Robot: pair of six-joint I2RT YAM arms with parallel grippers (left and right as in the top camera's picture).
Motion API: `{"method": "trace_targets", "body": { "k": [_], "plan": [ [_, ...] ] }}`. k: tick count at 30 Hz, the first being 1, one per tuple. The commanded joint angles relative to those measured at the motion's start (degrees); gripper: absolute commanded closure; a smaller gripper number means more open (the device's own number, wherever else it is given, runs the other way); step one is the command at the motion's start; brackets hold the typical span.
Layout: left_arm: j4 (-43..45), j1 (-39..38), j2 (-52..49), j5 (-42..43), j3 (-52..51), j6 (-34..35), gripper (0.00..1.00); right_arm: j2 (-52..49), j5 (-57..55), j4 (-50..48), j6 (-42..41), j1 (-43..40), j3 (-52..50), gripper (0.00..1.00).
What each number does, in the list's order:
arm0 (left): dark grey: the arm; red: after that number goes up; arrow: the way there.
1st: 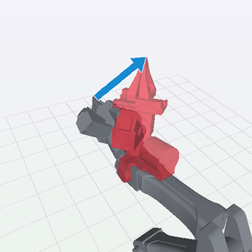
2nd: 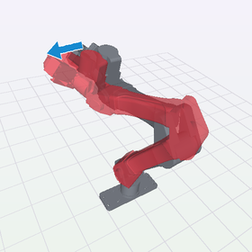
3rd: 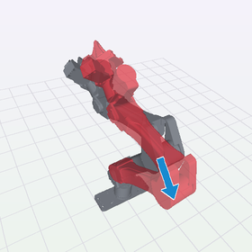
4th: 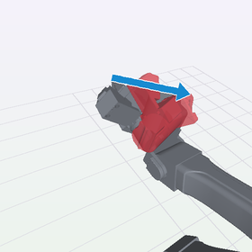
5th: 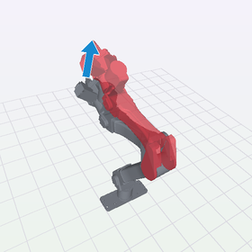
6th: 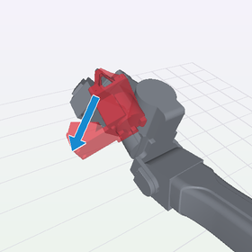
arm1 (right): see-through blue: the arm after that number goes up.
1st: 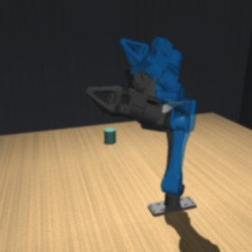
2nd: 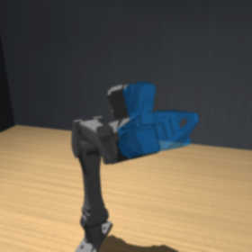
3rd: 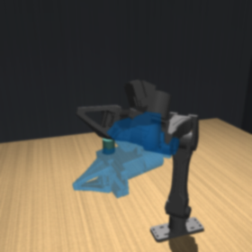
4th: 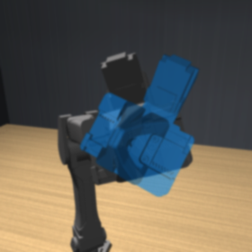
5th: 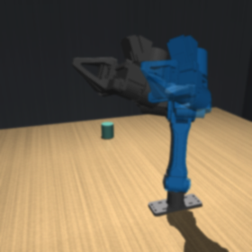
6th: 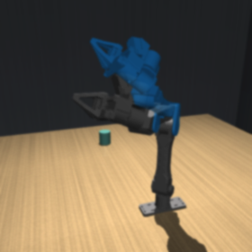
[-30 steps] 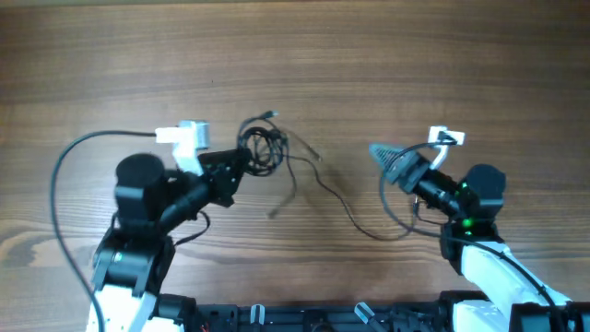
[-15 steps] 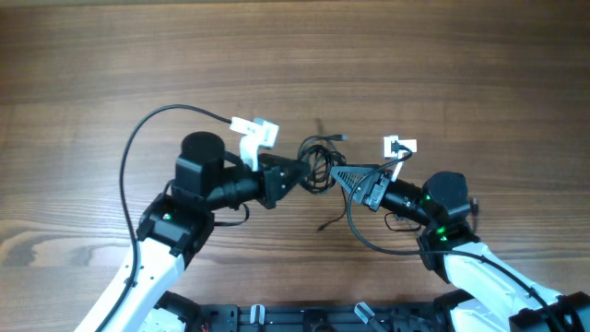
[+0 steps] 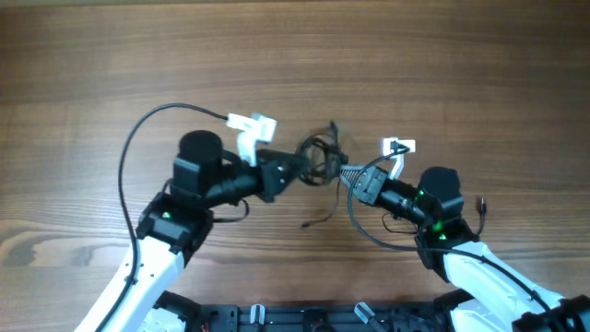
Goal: Untangle cables
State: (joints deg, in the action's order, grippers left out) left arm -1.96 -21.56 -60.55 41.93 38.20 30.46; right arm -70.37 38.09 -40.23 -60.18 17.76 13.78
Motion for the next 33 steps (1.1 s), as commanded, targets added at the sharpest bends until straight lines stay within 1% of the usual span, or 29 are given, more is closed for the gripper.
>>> {"method": "trace_targets", "body": {
  "k": [1, 3, 4, 6, 7, 9, 12, 14, 15, 17, 18, 19, 20, 21, 22, 24, 25, 27, 29, 33],
  "plan": [
    [0.13, 9.53, 5.33, 1.07, 1.09, 6.80, 0.95, -0.68, -12.39, 5.11, 1.03, -3.13, -0.66, 0.96],
    [-2.34, 13.81, 6.91, 1.03, 1.09, 7.54, 0.91, -0.52, -12.35, 4.94, 2.49, -5.09, -0.66, 0.96],
    [-3.96, 15.72, 7.41, 1.03, 1.09, 7.54, 0.91, -0.50, -12.39, 4.94, 2.97, -5.86, -0.66, 0.96],
    [-8.07, 19.69, 7.98, 0.31, 1.09, 7.52, 0.91, -0.44, -12.37, 4.87, 3.17, -8.41, -0.66, 0.96],
    [-10.19, 21.66, 8.02, -0.61, 1.09, 7.52, 0.94, -0.42, -12.24, 4.79, 3.06, -9.84, -0.66, 0.96],
    [-16.35, 27.61, 7.89, -5.77, 1.09, 7.61, 0.96, 0.20, -9.27, 3.23, 3.17, -14.80, -0.66, 0.96],
    [-20.26, 32.54, 7.52, -9.11, 1.09, 10.43, 0.96, 1.36, -4.48, 0.26, 3.21, -20.85, -0.66, 0.96],
    [-21.11, 34.69, 6.93, -9.01, 1.09, 11.80, 0.96, 1.66, -1.44, -2.03, 3.15, -24.50, -0.66, 0.96],
    [-21.38, 35.21, 6.67, -8.98, 1.09, 12.48, 0.94, 1.64, 0.79, -3.39, 3.13, -25.77, -0.66, 0.96],
    [-21.46, 35.19, 5.97, -8.28, 1.09, 12.68, 0.82, 1.60, 4.70, -4.76, 3.19, -26.69, -0.66, 0.95],
    [-21.46, 34.97, 5.66, -7.82, 1.09, 12.68, 0.71, 1.60, 6.40, -4.68, 3.21, -26.60, -0.66, 0.91],
    [-21.46, 34.47, 5.22, -7.28, 1.09, 12.70, 0.59, 1.60, 7.76, -3.78, 3.26, -26.45, -0.66, 0.68],
    [-21.46, 33.75, 4.72, -6.82, 1.09, 12.68, 0.48, 1.60, 7.98, -1.88, 3.26, -26.14, -0.66, 0.37],
    [-21.46, 32.85, 4.17, -6.84, 1.09, 12.68, 0.38, 1.60, 7.61, 0.79, 3.41, -25.79, -0.66, 0.00],
    [-21.46, 31.87, 3.61, -6.84, 1.09, 12.68, 0.30, 1.57, 6.40, 4.20, 3.34, -25.42, -0.66, 0.00],
    [-21.44, 29.42, 2.23, -6.84, 1.09, 12.68, 0.18, 1.57, 3.41, 11.91, 3.39, -24.39, -0.66, 0.00],
    [-21.44, 27.12, 0.98, -6.86, 1.09, 12.68, 0.05, 1.60, 2.89, 17.64, 3.93, -22.80, -0.66, 0.00],
    [-20.98, 24.61, -0.31, -6.84, 1.09, 12.70, 0.00, 1.60, 3.10, 19.10, 5.77, -20.35, -0.66, 0.00],
    [-19.61, 21.99, -1.53, -6.86, 1.09, 12.68, 0.00, 1.75, 3.10, 17.68, 5.73, -18.62, -0.66, 0.00],
    [-16.55, 18.25, -3.13, -6.91, 1.09, 12.68, 0.00, 3.41, 3.02, 13.38, 0.92, -18.03, -0.59, 0.00]
  ]
}}
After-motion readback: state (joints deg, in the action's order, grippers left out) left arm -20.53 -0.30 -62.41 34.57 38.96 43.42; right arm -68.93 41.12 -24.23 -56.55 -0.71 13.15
